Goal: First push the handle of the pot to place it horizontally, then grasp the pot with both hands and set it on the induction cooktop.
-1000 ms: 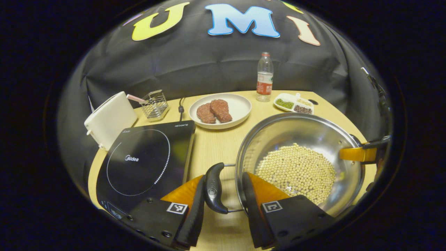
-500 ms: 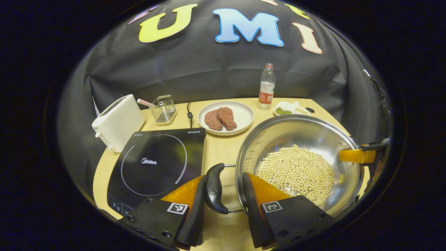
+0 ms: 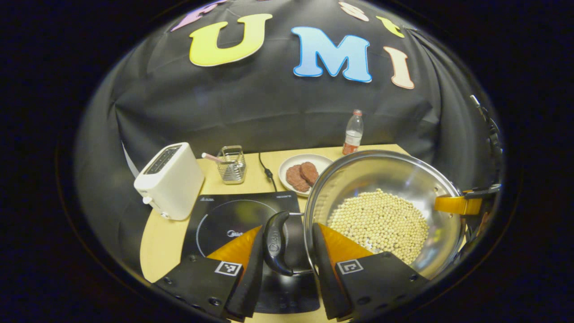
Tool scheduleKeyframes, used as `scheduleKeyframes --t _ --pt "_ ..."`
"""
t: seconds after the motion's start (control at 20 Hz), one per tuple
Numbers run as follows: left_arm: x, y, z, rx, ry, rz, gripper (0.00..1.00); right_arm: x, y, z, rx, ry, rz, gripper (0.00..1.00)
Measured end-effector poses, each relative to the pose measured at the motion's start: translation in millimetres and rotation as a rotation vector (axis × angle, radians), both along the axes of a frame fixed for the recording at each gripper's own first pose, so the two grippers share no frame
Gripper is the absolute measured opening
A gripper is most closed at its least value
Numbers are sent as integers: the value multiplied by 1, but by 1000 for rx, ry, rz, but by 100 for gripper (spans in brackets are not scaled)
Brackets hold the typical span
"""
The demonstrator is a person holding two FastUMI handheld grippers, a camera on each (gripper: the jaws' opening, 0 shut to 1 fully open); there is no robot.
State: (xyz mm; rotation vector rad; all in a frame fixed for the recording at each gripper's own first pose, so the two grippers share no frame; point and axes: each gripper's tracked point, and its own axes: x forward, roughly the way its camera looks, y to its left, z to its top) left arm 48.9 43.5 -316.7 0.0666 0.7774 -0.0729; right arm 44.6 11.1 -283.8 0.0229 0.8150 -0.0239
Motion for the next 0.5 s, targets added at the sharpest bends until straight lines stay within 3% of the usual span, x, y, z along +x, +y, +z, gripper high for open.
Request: scheduleKeyframes --t 0.5 --pt "2 88 8 -5 13 41 62 6 83 -1 9 17 35 54"
